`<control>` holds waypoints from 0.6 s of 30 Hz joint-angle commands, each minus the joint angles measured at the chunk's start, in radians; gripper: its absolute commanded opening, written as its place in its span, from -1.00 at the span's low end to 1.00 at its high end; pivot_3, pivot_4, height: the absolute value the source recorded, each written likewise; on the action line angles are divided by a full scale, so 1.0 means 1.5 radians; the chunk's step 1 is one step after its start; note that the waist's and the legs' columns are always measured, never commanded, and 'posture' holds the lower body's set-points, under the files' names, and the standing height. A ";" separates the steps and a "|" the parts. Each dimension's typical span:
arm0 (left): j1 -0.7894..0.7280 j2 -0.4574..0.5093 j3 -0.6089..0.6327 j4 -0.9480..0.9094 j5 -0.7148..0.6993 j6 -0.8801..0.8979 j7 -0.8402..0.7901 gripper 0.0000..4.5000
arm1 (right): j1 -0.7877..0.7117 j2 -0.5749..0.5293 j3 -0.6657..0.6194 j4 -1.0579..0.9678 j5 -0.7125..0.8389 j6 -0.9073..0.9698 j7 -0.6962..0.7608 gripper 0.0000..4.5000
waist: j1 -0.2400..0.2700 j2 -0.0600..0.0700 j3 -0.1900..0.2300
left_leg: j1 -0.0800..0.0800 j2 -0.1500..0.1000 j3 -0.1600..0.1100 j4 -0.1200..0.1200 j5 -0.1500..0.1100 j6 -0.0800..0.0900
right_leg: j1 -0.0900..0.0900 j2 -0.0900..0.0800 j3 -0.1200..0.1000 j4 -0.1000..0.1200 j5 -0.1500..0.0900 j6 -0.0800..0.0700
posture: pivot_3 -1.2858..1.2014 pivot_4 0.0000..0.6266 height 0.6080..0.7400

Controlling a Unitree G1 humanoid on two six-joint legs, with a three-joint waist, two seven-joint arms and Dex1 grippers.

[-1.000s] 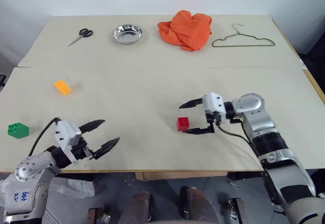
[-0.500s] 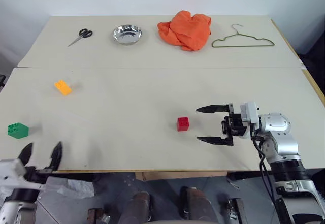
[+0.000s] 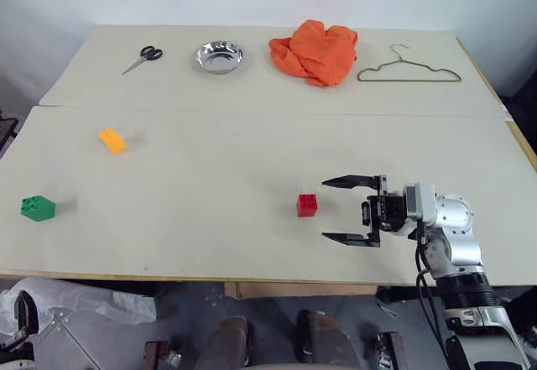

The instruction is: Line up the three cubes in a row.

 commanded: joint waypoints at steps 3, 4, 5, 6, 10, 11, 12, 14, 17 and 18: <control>-0.081 0.104 0.004 0.009 0.023 0.033 0.072 1.00 | -0.003 0.009 0.014 -0.044 0.012 0.023 0.003 0.98 | -0.002 0.000 0.000 | 0.000 0.000 0.000 0.000 0.000 0.000 | 0.000 0.000 0.000 0.000 0.000 0.000 | 0.03 -0.52 1.00; -0.114 0.127 0.004 0.022 0.029 0.039 0.094 1.00 | -0.006 0.011 0.018 -0.045 0.011 0.029 0.001 0.98 | -0.002 0.000 0.000 | 0.000 0.000 0.000 0.000 0.000 0.000 | 0.000 0.000 0.000 0.001 0.000 0.000 | 0.03 -0.52 1.00; -0.134 0.151 -0.005 0.037 0.048 0.055 0.111 1.00 | -0.007 0.012 0.023 -0.047 0.011 0.034 0.001 0.98 | -0.002 0.000 0.000 | 0.000 0.000 0.000 0.000 0.000 0.000 | 0.000 0.000 0.000 0.001 0.000 0.000 | 0.03 -0.52 1.00; -0.148 0.169 -0.013 0.046 0.062 0.061 0.114 1.00 | -0.007 0.013 0.026 -0.050 0.010 0.037 0.001 0.98 | -0.003 -0.001 -0.001 | 0.000 0.000 0.000 0.000 0.000 0.000 | 0.000 0.001 0.000 0.001 0.000 0.000 | 0.03 -0.52 1.00; -0.191 0.226 -0.041 0.105 0.085 0.099 0.105 1.00 | -0.004 0.026 0.038 -0.072 0.007 0.044 -0.014 0.98 | -0.008 -0.001 -0.001 | 0.000 0.000 0.001 0.000 0.000 0.000 | -0.001 0.001 0.001 0.002 0.000 0.000 | 0.03 -0.52 1.00; -0.200 0.236 -0.043 0.121 0.089 0.106 0.107 1.00 | -0.002 0.029 0.040 -0.078 0.007 0.047 -0.019 0.98 | -0.009 -0.001 -0.001 | 0.000 0.000 0.001 0.000 0.000 0.000 | -0.001 0.001 0.001 0.003 0.000 0.000 | 0.03 -0.52 1.00; -0.210 0.250 -0.051 0.140 0.091 0.110 0.091 1.00 | 0.002 0.032 0.043 -0.088 0.006 0.049 -0.024 0.98 | -0.012 -0.001 -0.001 | 0.000 0.000 0.001 0.000 0.000 0.000 | -0.001 0.001 0.001 0.004 0.000 0.000 | 0.03 -0.52 1.00; -0.222 0.281 -0.072 0.180 0.116 0.116 0.070 1.00 | 0.011 0.035 0.049 -0.108 0.007 0.058 -0.036 0.98 | -0.017 -0.001 -0.001 | 0.000 0.000 0.001 -0.001 0.000 0.000 | -0.002 0.001 0.000 0.004 0.000 0.000 | 0.03 -0.52 1.00; -0.246 0.308 -0.086 0.234 0.120 0.113 0.031 1.00 | 0.022 0.036 0.054 -0.128 0.008 0.070 -0.047 0.98 | -0.018 -0.001 -0.001 | 0.000 0.000 0.001 -0.001 0.000 0.000 | -0.001 0.001 0.000 0.005 0.000 0.000 | 0.03 -0.52 1.00; -0.255 0.318 -0.092 0.253 0.133 0.099 0.026 1.00 | 0.026 0.035 0.056 -0.133 0.009 0.078 -0.049 0.98 | -0.018 -0.001 -0.001 | 0.000 0.000 0.001 -0.001 0.000 0.000 | -0.001 0.001 0.000 0.005 0.000 0.000 | 0.03 -0.52 1.00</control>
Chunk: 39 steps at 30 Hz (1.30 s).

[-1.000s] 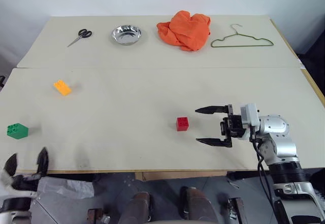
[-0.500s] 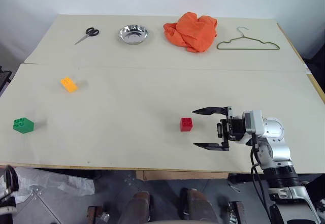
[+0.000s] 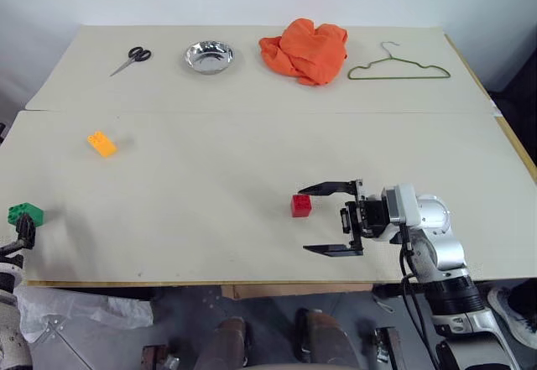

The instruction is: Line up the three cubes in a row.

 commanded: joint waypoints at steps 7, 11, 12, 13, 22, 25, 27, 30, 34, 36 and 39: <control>-0.082 0.037 -0.042 0.124 0.047 -0.062 -0.070 0.46 | 0.025 0.008 0.007 -0.043 0.000 0.021 -0.021 1.00 | 0.001 0.000 0.000 | 0.000 0.000 0.000 0.000 0.000 0.000 | 0.000 0.000 0.000 0.000 0.000 0.000 | 0.03 -0.52 1.00; -0.081 0.031 -0.045 0.126 0.052 -0.080 -0.079 -0.09 | 0.023 0.011 0.000 -0.045 -0.005 0.018 -0.036 1.00 | -0.002 0.000 0.000 | 0.000 0.000 0.000 0.000 0.000 0.000 | 0.000 0.000 0.000 0.001 0.000 0.000 | 0.03 -0.52 1.00; -0.075 0.026 -0.042 0.108 0.040 -0.103 -0.107 -0.23 | 0.025 0.009 -0.003 -0.043 -0.008 0.014 -0.038 1.00 | -0.003 0.000 0.000 | 0.000 0.000 0.000 0.000 0.000 0.000 | -0.001 0.000 0.000 0.001 0.000 0.000 | 0.03 -0.52 1.00; -0.072 0.020 -0.041 0.076 0.017 -0.119 -0.150 -0.34 | 0.028 0.005 -0.007 -0.041 -0.010 0.010 -0.041 1.00 | -0.003 0.000 0.000 | 0.000 0.000 0.000 0.000 0.000 0.000 | -0.001 0.000 0.000 0.001 0.000 0.000 | 0.03 -0.52 1.00; -0.178 0.123 -0.274 -0.231 -0.116 0.089 -0.483 -0.33 | 0.065 -0.073 -0.083 -0.032 -0.014 0.008 -0.053 1.00 | 0.016 -0.001 0.000 | 0.000 -0.001 -0.001 0.001 0.000 0.000 | 0.001 -0.001 0.000 -0.003 0.000 0.000 | 0.03 -0.52 1.00; -0.303 0.132 -0.439 -0.165 -0.023 0.063 -0.620 -0.33 | 0.077 -0.101 -0.111 -0.010 -0.020 0.003 -0.059 1.00 | 0.016 0.001 0.000 | 0.000 -0.002 -0.001 0.001 0.000 0.001 | 0.001 -0.001 -0.001 -0.003 0.000 0.000 | 0.03 -0.52 1.00; -0.379 0.105 -0.544 -0.079 0.079 -0.033 -0.693 -0.33 | 0.083 -0.111 -0.124 0.000 -0.026 -0.002 -0.064 1.00 | 0.011 0.001 0.000 | 0.000 -0.002 0.000 0.000 0.001 0.001 | 0.001 -0.001 0.000 -0.001 0.000 0.000 | 0.03 -0.52 1.00; -0.457 0.034 -0.610 0.033 0.127 -0.083 -0.733 -0.33 | 0.096 -0.119 -0.139 -0.005 -0.027 -0.003 -0.075 1.00 | 0.003 0.001 0.000 | 0.000 -0.001 0.004 0.000 0.001 0.001 | -0.001 0.004 -0.003 0.001 0.000 0.000 | 0.03 -0.52 1.00; -0.527 -0.065 -0.647 0.195 0.180 -0.165 -0.744 -0.33 | 0.140 -0.138 -0.160 -0.052 -0.016 0.023 -0.096 1.00 | 0.003 0.000 0.000 | -0.001 -0.001 0.005 0.001 0.001 0.001 | -0.002 0.005 -0.003 0.002 0.000 0.001 | 0.03 -0.52 1.00; -0.545 -0.086 -0.645 0.231 0.198 -0.188 -0.733 -0.33 | 0.153 -0.139 -0.169 -0.067 -0.014 0.020 -0.106 1.00 | 0.002 -0.001 0.001 | -0.001 -0.001 0.005 0.001 0.001 0.002 | -0.002 0.005 -0.003 0.002 0.001 0.001 | 0.03 -0.52 1.00; -0.548 -0.102 -0.652 0.238 0.211 -0.198 -0.751 -0.33 | 0.171 -0.144 -0.180 -0.081 -0.018 0.026 -0.123 1.00 | 0.002 -0.001 0.001 | -0.001 0.000 0.006 0.002 0.001 0.002 | -0.002 0.005 -0.002 0.002 0.001 0.002 | 0.03 -0.52 1.00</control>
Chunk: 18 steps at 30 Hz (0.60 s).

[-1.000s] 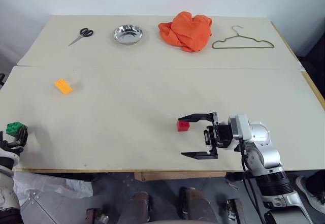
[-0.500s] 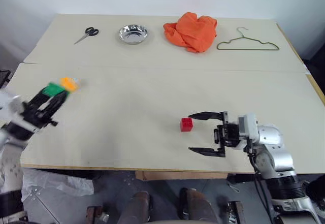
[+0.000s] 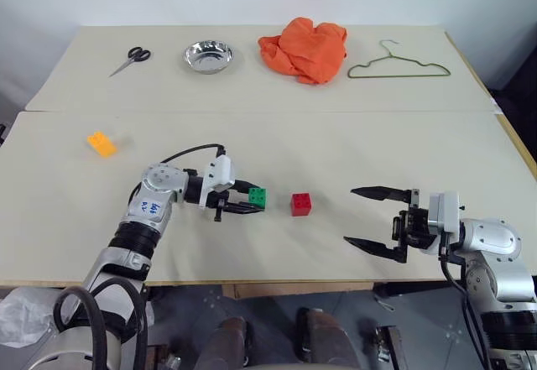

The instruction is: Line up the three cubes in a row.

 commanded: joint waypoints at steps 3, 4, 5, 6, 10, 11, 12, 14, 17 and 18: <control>-0.008 -0.008 -0.007 0.013 0.036 -0.035 -0.012 -0.33 | 0.012 -0.015 -0.029 -0.027 0.011 -0.001 -0.021 1.00 | 0.004 0.000 0.000 | 0.000 0.000 0.000 0.000 0.000 0.000 | 0.000 -0.002 0.000 0.000 0.000 0.000 | 0.03 -0.52 1.00; -0.009 -0.010 -0.006 0.018 0.043 -0.038 -0.003 -0.33 | 0.011 -0.014 -0.028 -0.026 0.010 -0.001 -0.023 1.00 | 0.005 0.000 0.000 | 0.000 0.000 0.000 0.000 0.000 0.000 | 0.000 -0.002 0.000 0.000 0.000 0.000 | 0.03 -0.52 1.00; -0.010 -0.013 -0.002 0.023 0.047 -0.045 0.007 -0.33 | 0.011 -0.013 -0.028 -0.024 0.008 -0.004 -0.025 1.00 | 0.007 0.000 0.000 | 0.000 0.000 0.000 0.000 0.000 0.000 | 0.000 -0.002 0.000 0.000 0.000 0.000 | 0.03 -0.52 1.00; -0.006 -0.014 0.002 0.021 0.047 -0.040 0.012 -0.33 | 0.011 -0.012 -0.025 -0.025 0.008 -0.004 -0.026 1.00 | 0.009 0.000 0.000 | 0.000 0.000 0.000 0.001 0.000 0.000 | 0.000 -0.002 0.000 0.000 0.000 0.000 | 0.03 -0.52 1.00; 0.010 -0.015 0.011 0.001 0.025 -0.010 -0.011 -0.33 | 0.009 -0.009 -0.014 -0.026 0.008 0.003 -0.030 1.00 | 0.014 0.000 0.000 | 0.000 0.000 0.000 0.001 0.000 0.000 | 0.000 -0.002 0.000 0.000 0.000 0.000 | 0.03 -0.52 1.00; 0.016 -0.012 0.012 -0.011 0.017 0.003 -0.023 -0.17 | 0.005 -0.007 -0.009 -0.021 0.006 0.003 -0.030 1.00 | 0.014 0.000 0.000 | 0.000 0.000 0.000 0.001 0.000 0.000 | 0.000 -0.002 0.000 0.000 0.000 0.000 | 0.03 -0.52 1.00; 0.021 -0.009 0.013 -0.020 0.014 0.013 -0.029 0.01 | 0.000 -0.004 -0.003 -0.016 0.003 0.002 -0.029 1.00 | 0.013 0.000 0.000 | 0.000 0.000 0.000 0.001 0.000 0.000 | 0.000 -0.002 0.000 0.000 0.000 0.000 | 0.03 -0.52 1.00; 0.028 -0.005 0.016 -0.035 0.012 0.023 -0.035 0.25 | -0.005 -0.002 0.003 -0.010 0.001 -0.001 -0.027 1.00 | 0.014 0.000 0.000 | 0.000 0.000 0.000 0.001 0.000 0.000 | 0.000 -0.002 0.000 0.000 0.000 0.000 | 0.03 -0.52 1.00; 0.035 0.001 0.046 -0.047 0.000 0.019 -0.017 0.66 | -0.022 0.006 0.017 0.003 -0.001 -0.001 -0.023 1.00 | 0.014 0.000 0.000 | 0.000 0.000 0.000 0.001 0.000 0.000 | 0.000 -0.003 0.000 0.000 0.000 0.000 | 0.03 -0.52 1.00; 0.039 0.003 0.057 -0.051 -0.003 0.012 -0.007 0.79 | -0.027 0.008 0.022 0.006 -0.001 -0.001 -0.020 1.00 | 0.014 0.000 0.000 | 0.000 0.000 0.000 0.001 0.000 0.000 | 0.000 -0.003 0.000 0.000 0.000 0.000 | 0.03 -0.52 1.00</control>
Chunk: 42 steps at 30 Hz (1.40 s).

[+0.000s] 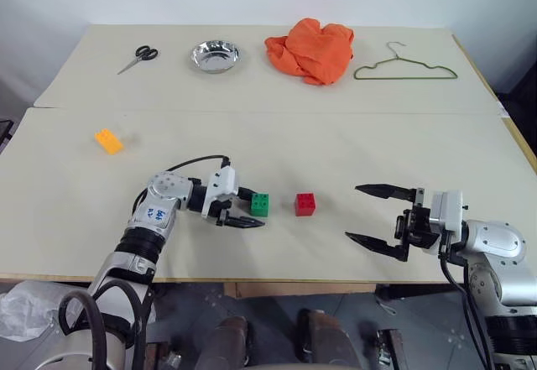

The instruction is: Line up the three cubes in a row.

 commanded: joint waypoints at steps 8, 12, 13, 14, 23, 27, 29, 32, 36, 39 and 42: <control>0.213 0.134 0.250 -0.267 -0.143 0.018 0.092 0.91 | -0.031 0.033 0.052 -0.029 0.022 0.015 0.028 1.00 | -0.017 0.000 0.000 | 0.000 0.001 -0.002 -0.001 0.000 0.000 | 0.000 -0.002 0.003 -0.001 0.000 0.000 | 0.03 -0.52 1.00; 0.332 0.161 0.385 -0.348 -0.159 0.026 0.211 0.91 | -0.050 0.048 0.065 -0.029 0.024 0.020 0.027 1.00 | -0.015 0.000 0.000 | 0.000 0.001 -0.003 -0.001 0.000 -0.001 | 0.001 -0.002 0.003 -0.001 -0.001 -0.001 | 0.03 -0.52 1.00; 0.357 0.149 0.431 -0.372 -0.178 0.055 0.267 0.96 | -0.061 0.055 0.068 -0.022 0.023 0.019 0.027 1.00 | -0.012 0.000 0.000 | 0.000 0.001 -0.004 -0.001 0.000 -0.001 | 0.001 -0.002 0.003 -0.002 -0.001 -0.001 | 0.03 -0.52 1.00; 0.386 0.137 0.470 -0.393 -0.191 0.075 0.314 0.96 | -0.070 0.064 0.071 -0.015 0.020 0.013 0.027 1.00 | -0.010 0.001 0.000 | 0.000 0.001 -0.005 -0.001 0.000 -0.001 | 0.002 -0.002 0.003 -0.003 -0.001 -0.001 | 0.03 -0.52 1.00; 0.659 -0.043 0.673 -0.408 -0.219 0.045 0.522 0.96 | -0.093 0.125 0.090 -0.052 0.026 0.031 -0.023 1.00 | -0.012 -0.001 0.000 | 0.000 0.001 -0.005 -0.002 -0.001 -0.001 | 0.002 -0.002 0.003 -0.004 0.000 -0.001 | 0.03 -0.52 1.00; 0.671 -0.084 0.702 -0.409 -0.239 0.038 0.592 0.96 | -0.084 0.136 0.088 -0.059 0.018 0.025 -0.043 1.00 | 0.005 -0.002 -0.001 | 0.000 0.001 -0.005 -0.002 -0.001 -0.001 | 0.003 -0.002 0.002 -0.006 0.000 -0.001 | 0.03 -0.52 1.00; 0.647 -0.094 0.693 -0.413 -0.230 0.033 0.634 0.96 | -0.080 0.137 0.090 -0.056 0.015 0.021 -0.042 1.00 | 0.007 -0.002 -0.001 | 0.001 0.000 -0.006 -0.002 -0.001 -0.001 | 0.003 -0.003 0.002 -0.006 0.000 -0.001 | 0.03 -0.52 1.00; 0.599 -0.102 0.675 -0.418 -0.235 0.044 0.684 0.96 | -0.081 0.136 0.093 -0.049 0.012 0.018 -0.039 1.00 | 0.008 -0.003 -0.001 | 0.001 0.000 -0.006 -0.002 -0.001 -0.001 | 0.003 -0.003 0.002 -0.006 0.000 -0.001 | 0.03 -0.52 1.00; 0.427 -0.062 0.562 -0.417 -0.135 0.182 0.837 0.96 | -0.092 0.114 0.106 -0.056 0.018 0.048 -0.015 1.00 | 0.012 -0.004 -0.002 | 0.000 -0.001 -0.006 -0.002 0.000 -0.001 | 0.003 -0.003 0.002 -0.005 0.000 -0.001 | 0.03 -0.52 1.00; 0.300 -0.035 0.545 -0.345 -0.110 0.211 0.908 0.96 | -0.097 0.113 0.115 -0.065 0.021 0.057 -0.017 1.00 | 0.006 -0.006 -0.003 | 0.000 -0.002 -0.006 -0.001 0.000 -0.002 | 0.001 -0.002 0.002 0.000 0.000 0.000 | 0.03 -0.52 1.00; 0.211 -0.016 0.515 -0.266 -0.085 0.193 0.923 0.96 | -0.108 0.126 0.116 -0.062 0.017 0.054 -0.029 1.00 | -0.010 -0.006 -0.003 | 0.000 -0.002 -0.004 -0.002 0.000 -0.002 | 0.000 -0.001 0.002 0.001 0.000 -0.001 | 0.03 -0.52 1.00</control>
